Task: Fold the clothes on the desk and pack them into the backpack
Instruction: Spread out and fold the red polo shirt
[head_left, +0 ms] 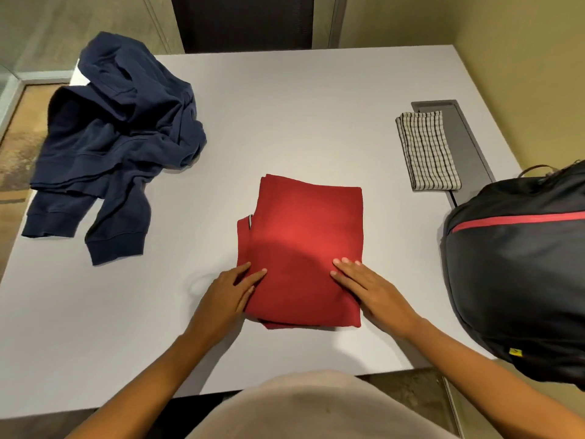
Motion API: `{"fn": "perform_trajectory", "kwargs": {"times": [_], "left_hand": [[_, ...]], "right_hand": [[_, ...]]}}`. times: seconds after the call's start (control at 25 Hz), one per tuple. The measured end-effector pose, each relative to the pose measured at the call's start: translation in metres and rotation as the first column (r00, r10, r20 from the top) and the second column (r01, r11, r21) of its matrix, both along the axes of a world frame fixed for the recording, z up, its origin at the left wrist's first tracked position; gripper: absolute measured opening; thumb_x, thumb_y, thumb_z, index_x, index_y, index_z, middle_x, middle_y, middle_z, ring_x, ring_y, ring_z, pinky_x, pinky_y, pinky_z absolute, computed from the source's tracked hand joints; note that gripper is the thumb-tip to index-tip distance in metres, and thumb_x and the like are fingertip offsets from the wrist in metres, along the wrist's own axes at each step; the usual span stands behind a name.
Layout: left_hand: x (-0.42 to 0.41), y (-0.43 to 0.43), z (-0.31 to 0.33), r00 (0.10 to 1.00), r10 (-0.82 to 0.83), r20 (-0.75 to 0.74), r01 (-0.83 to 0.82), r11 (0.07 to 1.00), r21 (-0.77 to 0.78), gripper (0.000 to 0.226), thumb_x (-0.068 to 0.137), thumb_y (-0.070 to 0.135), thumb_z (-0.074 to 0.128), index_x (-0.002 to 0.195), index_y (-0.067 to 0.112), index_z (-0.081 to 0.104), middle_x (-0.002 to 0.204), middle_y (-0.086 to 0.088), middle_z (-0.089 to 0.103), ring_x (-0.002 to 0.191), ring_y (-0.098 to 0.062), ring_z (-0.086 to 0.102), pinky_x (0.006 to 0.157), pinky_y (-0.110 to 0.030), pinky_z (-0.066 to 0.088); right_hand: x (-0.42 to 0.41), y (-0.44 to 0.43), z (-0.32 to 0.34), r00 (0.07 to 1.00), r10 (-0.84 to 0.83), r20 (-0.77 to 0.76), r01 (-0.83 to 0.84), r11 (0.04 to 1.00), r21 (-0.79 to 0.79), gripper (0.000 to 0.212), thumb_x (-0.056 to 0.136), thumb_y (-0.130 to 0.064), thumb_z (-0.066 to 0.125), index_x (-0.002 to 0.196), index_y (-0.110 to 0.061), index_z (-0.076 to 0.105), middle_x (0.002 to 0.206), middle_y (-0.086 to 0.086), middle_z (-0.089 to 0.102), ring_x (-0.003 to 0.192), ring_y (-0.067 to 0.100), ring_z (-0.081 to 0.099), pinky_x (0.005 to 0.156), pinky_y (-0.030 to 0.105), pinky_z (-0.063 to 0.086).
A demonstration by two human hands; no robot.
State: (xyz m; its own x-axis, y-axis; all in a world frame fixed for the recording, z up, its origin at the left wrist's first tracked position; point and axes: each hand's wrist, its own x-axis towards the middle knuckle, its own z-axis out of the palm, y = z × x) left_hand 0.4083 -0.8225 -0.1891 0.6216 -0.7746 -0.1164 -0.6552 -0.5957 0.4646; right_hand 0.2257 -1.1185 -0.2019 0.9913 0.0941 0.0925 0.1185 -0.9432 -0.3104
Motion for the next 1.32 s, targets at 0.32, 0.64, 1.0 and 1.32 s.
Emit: {"fn": "perform_trajectory", "kwargs": {"times": [0.32,0.64,1.0,1.32], "left_hand": [[0.060,0.006,0.001,0.863,-0.401,0.308,0.398,0.914,0.074,0.066,0.089,0.004,0.028,0.148,0.031,0.036,0.158,0.003,0.026,0.141,-0.028,0.032,0.111,-0.042,0.029],[0.073,-0.017,-0.011,0.834,-0.460,0.305,0.483,0.875,-0.002,0.047,0.090,0.014,0.044,0.132,0.030,0.059,0.145,0.007,0.049,0.138,-0.026,0.037,0.111,-0.037,0.026],[0.075,-0.064,0.020,0.865,0.353,-0.357,-0.443,0.872,-0.208,0.026,0.084,0.019,0.040,0.069,0.028,0.059,0.067,0.008,0.056,0.093,-0.023,0.035,0.082,-0.032,0.032],[0.090,-0.111,0.039,0.633,0.698,-0.334,-0.728,0.684,0.048,0.050,0.100,0.054,0.031,0.101,0.017,0.064,0.103,-0.006,0.068,0.106,-0.027,0.057,0.106,-0.041,0.024]], "right_hand": [[-0.006,-0.024,-0.001,0.993,0.106,0.043,-0.107,0.994,0.015,0.061,0.089,0.007,0.062,0.145,-0.008,0.042,0.154,0.004,0.036,0.145,0.018,0.029,0.119,0.040,0.026],[0.018,-0.019,-0.006,0.989,-0.038,0.146,0.007,0.978,0.209,0.024,0.099,-0.017,0.051,0.102,-0.008,0.073,0.127,0.000,0.065,0.129,0.013,0.052,0.116,0.039,0.030],[0.058,-0.021,0.033,0.651,-0.692,-0.312,0.628,0.261,0.733,0.019,0.088,-0.006,0.057,0.071,-0.011,0.063,0.062,0.002,0.057,0.059,0.014,0.046,0.059,0.030,0.038],[0.114,-0.045,0.040,0.488,-0.689,-0.536,0.781,0.071,0.620,0.033,0.097,-0.046,0.051,0.116,-0.021,0.060,0.107,-0.003,0.065,0.098,0.017,0.061,0.082,0.026,0.047]]}}
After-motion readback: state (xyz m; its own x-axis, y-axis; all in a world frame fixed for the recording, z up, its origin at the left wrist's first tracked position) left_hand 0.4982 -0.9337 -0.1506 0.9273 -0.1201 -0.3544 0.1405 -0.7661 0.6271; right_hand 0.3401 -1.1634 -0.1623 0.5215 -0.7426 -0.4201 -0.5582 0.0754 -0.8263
